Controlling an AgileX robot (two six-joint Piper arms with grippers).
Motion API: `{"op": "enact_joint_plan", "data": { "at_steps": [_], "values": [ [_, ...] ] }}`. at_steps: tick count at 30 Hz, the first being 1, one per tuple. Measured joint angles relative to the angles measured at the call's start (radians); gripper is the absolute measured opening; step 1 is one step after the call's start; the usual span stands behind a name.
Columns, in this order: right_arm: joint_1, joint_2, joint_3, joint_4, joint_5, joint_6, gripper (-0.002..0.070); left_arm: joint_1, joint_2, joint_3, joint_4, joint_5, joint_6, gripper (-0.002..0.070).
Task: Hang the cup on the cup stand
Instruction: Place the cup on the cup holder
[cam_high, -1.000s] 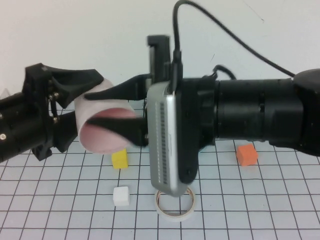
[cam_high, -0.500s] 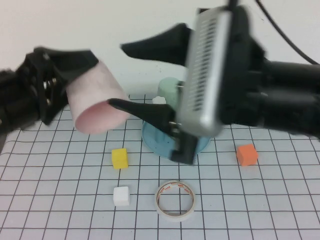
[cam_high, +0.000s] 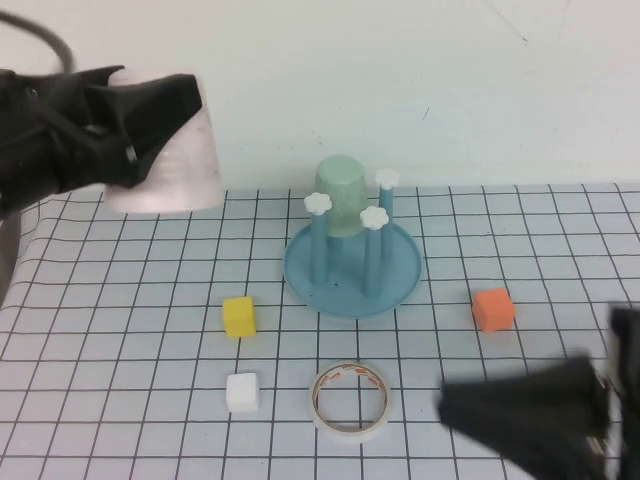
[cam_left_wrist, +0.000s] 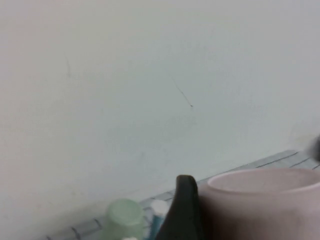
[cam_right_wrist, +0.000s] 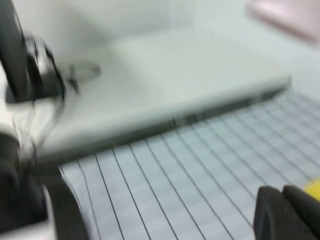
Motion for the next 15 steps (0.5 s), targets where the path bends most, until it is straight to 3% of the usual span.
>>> {"op": "enact_joint_plan", "data": {
  "at_steps": [4,8,12,15],
  "values": [
    [0.000,-0.118,0.107,-0.320,-0.088,0.114,0.0008,0.000,0.000,0.000,0.000,-0.002,0.220,0.0555],
    [0.000,-0.221,0.172,-0.556,-0.303,0.119,0.0008,0.000,0.000,0.000,0.000,-0.002,0.381,0.0555],
    [-0.017,-0.268,0.196,-0.521,-0.554,-0.100,0.0006,0.000,0.000,0.000,0.000,-0.009,0.498,0.0555],
    [-0.021,-0.272,0.197,-0.244,-0.875,-0.511,0.0006,0.000,0.000,0.000,0.000,-0.029,0.572,0.0555]
  ]
}}
